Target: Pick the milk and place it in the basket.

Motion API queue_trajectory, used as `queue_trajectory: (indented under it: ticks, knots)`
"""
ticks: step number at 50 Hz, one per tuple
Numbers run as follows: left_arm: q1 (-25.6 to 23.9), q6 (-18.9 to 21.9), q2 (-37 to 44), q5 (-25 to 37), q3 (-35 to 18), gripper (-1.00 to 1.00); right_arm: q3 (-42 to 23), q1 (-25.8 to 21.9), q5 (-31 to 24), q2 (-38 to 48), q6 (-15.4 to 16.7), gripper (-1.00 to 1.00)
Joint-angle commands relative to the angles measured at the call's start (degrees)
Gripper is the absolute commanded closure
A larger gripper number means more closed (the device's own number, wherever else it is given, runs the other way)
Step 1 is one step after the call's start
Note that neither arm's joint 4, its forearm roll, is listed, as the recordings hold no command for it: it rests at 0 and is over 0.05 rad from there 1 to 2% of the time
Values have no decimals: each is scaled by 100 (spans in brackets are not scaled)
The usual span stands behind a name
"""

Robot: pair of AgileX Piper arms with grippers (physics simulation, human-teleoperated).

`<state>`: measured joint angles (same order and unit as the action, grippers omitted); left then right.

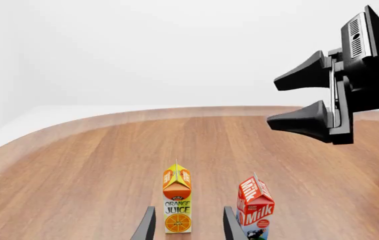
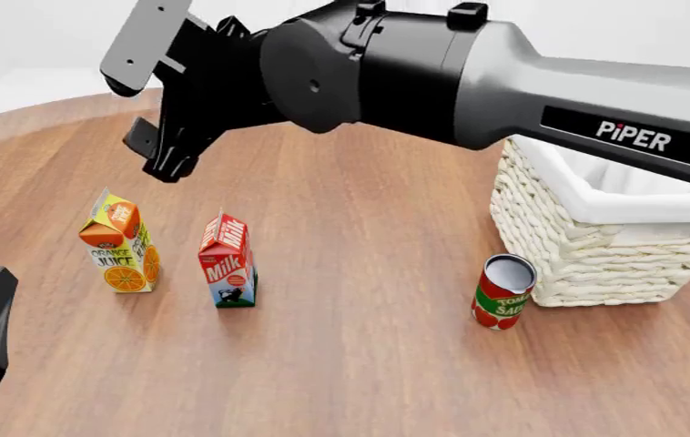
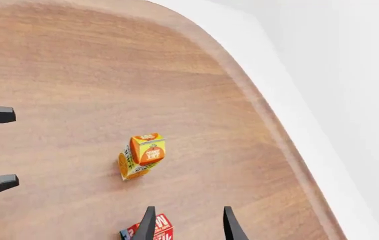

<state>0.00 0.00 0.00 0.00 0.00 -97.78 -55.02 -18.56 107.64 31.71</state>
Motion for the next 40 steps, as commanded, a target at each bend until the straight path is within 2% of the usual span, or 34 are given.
queue_trajectory:
  ticks: [1,31,40]
  knots:
    - [0,0,0,0,0,-100,-27,-36,-71,58,118,-100]
    - [0,0,0,0,0,-100,346,-126,-65,3,-38,-100]
    - [0,0,0,0,0,-100,233,-86,-128,80,5,-100]
